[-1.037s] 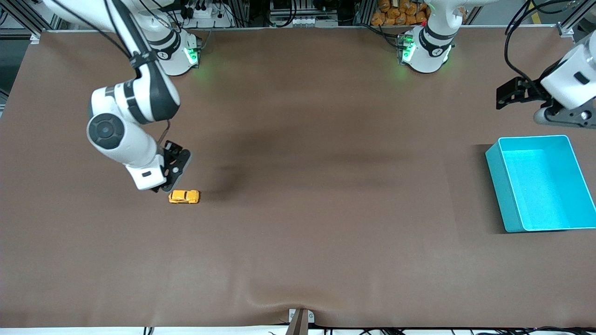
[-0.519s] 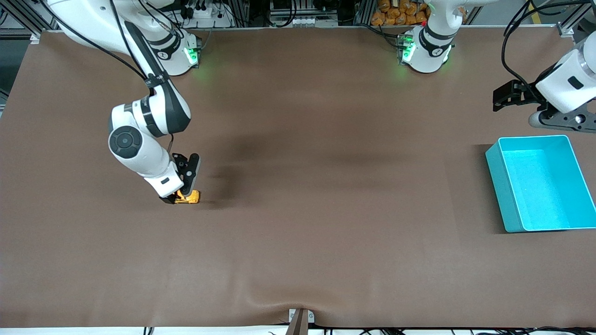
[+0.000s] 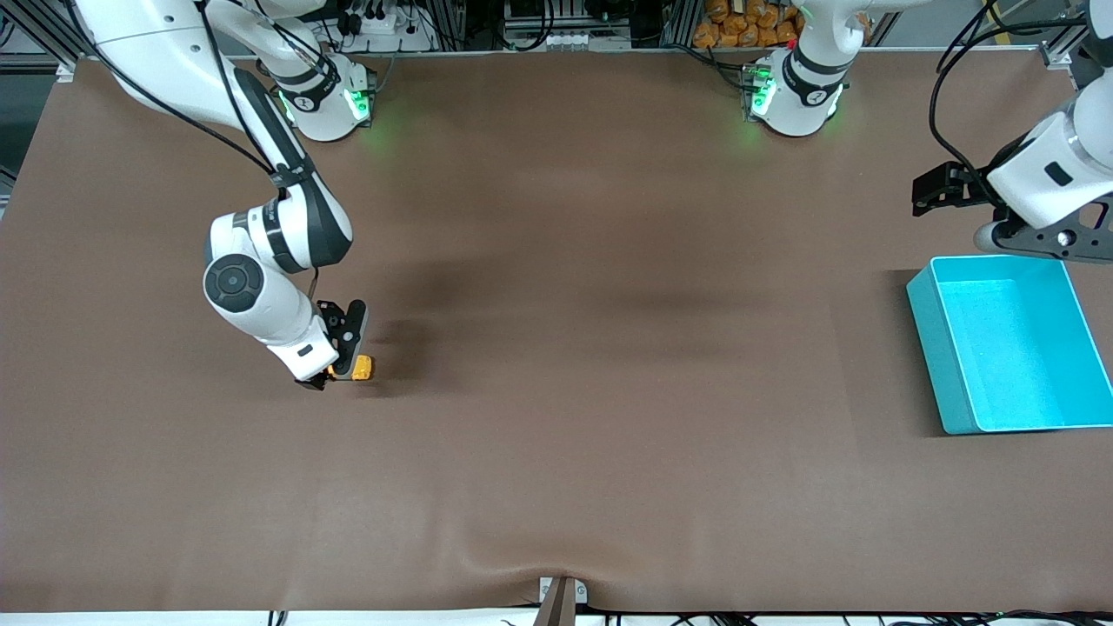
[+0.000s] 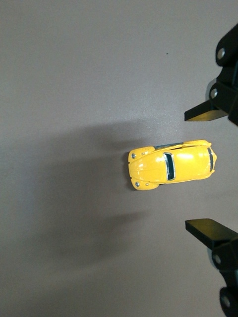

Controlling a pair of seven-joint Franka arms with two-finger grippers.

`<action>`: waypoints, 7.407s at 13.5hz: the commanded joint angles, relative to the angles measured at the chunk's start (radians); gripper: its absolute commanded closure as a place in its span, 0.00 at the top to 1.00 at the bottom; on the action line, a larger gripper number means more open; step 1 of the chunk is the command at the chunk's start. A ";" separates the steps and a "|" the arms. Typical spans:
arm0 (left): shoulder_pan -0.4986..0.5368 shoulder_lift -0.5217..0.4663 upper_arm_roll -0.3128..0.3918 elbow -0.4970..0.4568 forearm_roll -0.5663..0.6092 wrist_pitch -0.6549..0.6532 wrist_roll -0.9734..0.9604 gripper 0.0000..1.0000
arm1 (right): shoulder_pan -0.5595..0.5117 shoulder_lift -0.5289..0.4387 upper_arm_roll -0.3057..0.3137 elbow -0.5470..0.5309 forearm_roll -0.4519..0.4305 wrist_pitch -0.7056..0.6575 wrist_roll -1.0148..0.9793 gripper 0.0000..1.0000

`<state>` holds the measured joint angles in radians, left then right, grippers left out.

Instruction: Wind and store yellow beetle car

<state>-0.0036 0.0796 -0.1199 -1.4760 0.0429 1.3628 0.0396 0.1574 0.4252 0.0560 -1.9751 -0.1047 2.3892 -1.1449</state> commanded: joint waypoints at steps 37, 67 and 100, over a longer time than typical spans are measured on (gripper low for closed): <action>0.002 -0.047 -0.023 -0.023 -0.036 0.187 0.002 1.00 | -0.107 0.156 0.005 -0.016 -0.032 0.151 -0.159 0.16; 0.062 -0.080 -0.078 -0.035 0.005 0.085 0.051 1.00 | -0.420 0.225 0.031 0.364 -0.081 -0.215 -0.404 1.00; 0.343 0.091 -0.072 -0.504 0.000 0.630 -0.837 1.00 | -0.401 -0.124 0.041 0.838 0.115 -0.909 0.815 1.00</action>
<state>0.3301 0.1678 -0.1837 -1.9424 0.0581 1.9328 -0.7024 -0.2457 0.3425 0.0963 -1.1249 -0.0227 1.5192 -0.4478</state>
